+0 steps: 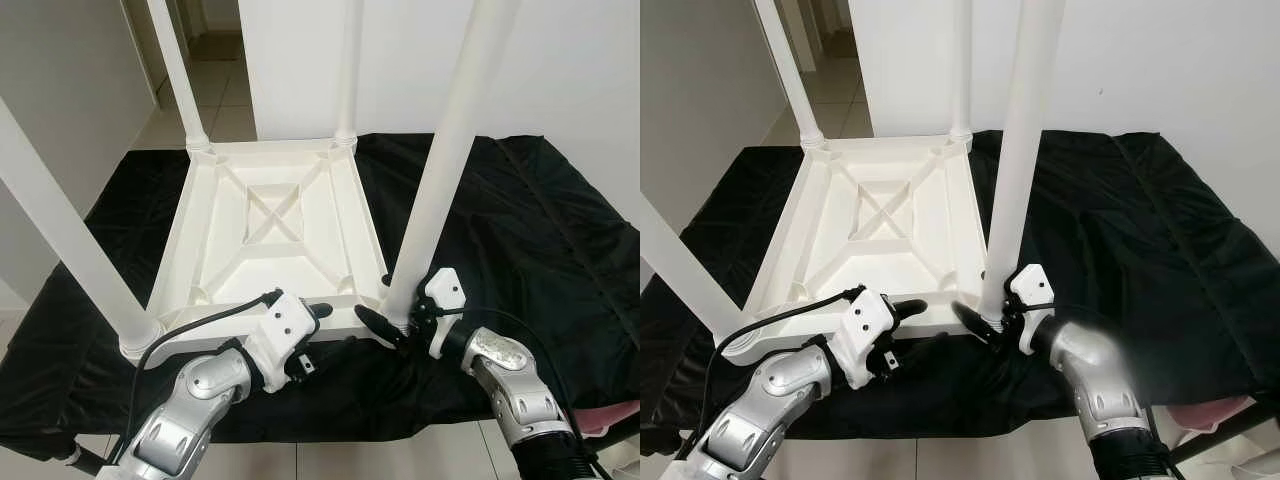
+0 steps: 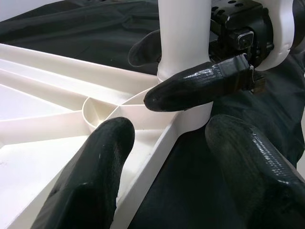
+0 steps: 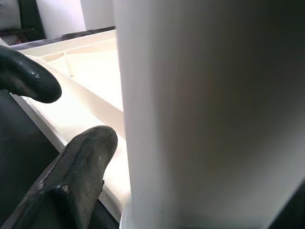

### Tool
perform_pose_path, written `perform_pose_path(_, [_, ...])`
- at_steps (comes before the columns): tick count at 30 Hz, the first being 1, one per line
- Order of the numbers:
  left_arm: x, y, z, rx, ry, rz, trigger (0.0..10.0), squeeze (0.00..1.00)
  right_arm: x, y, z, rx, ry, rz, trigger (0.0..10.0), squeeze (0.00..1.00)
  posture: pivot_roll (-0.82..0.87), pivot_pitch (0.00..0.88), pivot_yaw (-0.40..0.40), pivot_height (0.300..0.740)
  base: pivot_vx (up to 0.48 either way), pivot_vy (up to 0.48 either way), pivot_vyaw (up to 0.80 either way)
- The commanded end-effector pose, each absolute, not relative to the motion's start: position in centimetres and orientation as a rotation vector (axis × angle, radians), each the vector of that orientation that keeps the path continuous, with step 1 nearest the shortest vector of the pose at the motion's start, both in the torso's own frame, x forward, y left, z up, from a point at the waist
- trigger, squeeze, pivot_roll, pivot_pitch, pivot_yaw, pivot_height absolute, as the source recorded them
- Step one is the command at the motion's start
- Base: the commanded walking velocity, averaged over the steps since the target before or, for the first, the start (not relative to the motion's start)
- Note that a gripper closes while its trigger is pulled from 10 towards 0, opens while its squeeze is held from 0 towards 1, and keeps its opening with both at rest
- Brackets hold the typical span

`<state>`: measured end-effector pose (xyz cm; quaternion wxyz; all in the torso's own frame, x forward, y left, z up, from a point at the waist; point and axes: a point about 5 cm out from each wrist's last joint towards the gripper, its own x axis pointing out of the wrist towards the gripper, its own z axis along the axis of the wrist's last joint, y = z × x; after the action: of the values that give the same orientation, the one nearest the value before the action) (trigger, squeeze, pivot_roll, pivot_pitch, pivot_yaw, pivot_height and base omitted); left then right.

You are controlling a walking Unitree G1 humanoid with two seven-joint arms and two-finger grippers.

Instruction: Building children table

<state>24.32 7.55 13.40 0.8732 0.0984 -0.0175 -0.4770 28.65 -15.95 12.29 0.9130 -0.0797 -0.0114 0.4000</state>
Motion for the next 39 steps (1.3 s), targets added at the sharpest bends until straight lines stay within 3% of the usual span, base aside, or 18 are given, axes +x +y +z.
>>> perform_pose_path(1, [24.24, 7.87, 13.33, 0.215, -0.023, -1.02, 10.0, 0.0, 28.83, -15.9, 12.38, -0.176, -0.029, 0.831, 10.0, 0.0, -0.08, 0.0, 0.066, 0.74, 0.0, 0.0, 0.0])
perform_pose_path(25, [24.09, 7.67, 13.12, 0.211, -0.019, -1.024, 10.0, 0.0, 28.99, -15.61, 12.56, -0.187, -0.05, 0.841, 10.0, 0.0, -0.08, 0.0, 0.062, 0.74, 0.0, 0.0, 0.0])
perform_pose_path(26, [24.15, 7.64, 13.17, 0.212, -0.021, -1.025, 10.0, 0.0, 29.04, -15.6, 12.6, -0.19, -0.053, 0.84, 4.8, 0.0, -0.07, 0.0, 0.061, 0.74, 0.0, 0.0, 0.0])
perform_pose_path(30, [24.34, 7.58, 13.31, 0.212, -0.026, -1.022, 10.0, 0.0, 29.08, -15.51, 12.65, -0.181, -0.058, 0.837, 4.1, 0.0, -0.07, 0.0, 0.058, 0.74, 0.0, 0.0, 0.0])
perform_pose_path(31, [24.39, 7.59, 13.33, 0.214, -0.028, -1.02, 10.0, 0.0, 29.07, -15.42, 12.63, -0.177, -0.058, 0.838, 1.7, 0.0, -0.07, 0.0, 0.056, 0.74, 0.0, 0.0, 0.0])
perform_pose_path(32, [24.39, 7.6, 13.32, 0.215, -0.028, -1.02, 10.0, 0.0, 29.06, -15.38, 12.62, -0.177, -0.058, 0.839, 1.7, 0.0, -0.07, 0.0, 0.056, 0.74, 0.0, 0.0, 0.0])
perform_pose_path(33, [24.33, 7.6, 13.31, 0.215, -0.027, -1.02, 10.0, 0.0, 29.04, -15.36, 12.61, -0.174, -0.058, 0.84, 0.0, 0.0, -0.07, 0.0, 0.056, 0.74, 0.0, 0.0, 0.0])
perform_pose_path(39, [24.17, 7.67, 13.18, 0.22, -0.024, -1.024, 10.0, 0.0, 28.9, -15.28, 12.38, -0.159, -0.049, 0.844, 0.2, 0.0, -0.06, 0.0, 0.053, 0.74, 0.0, 0.0, 0.0])
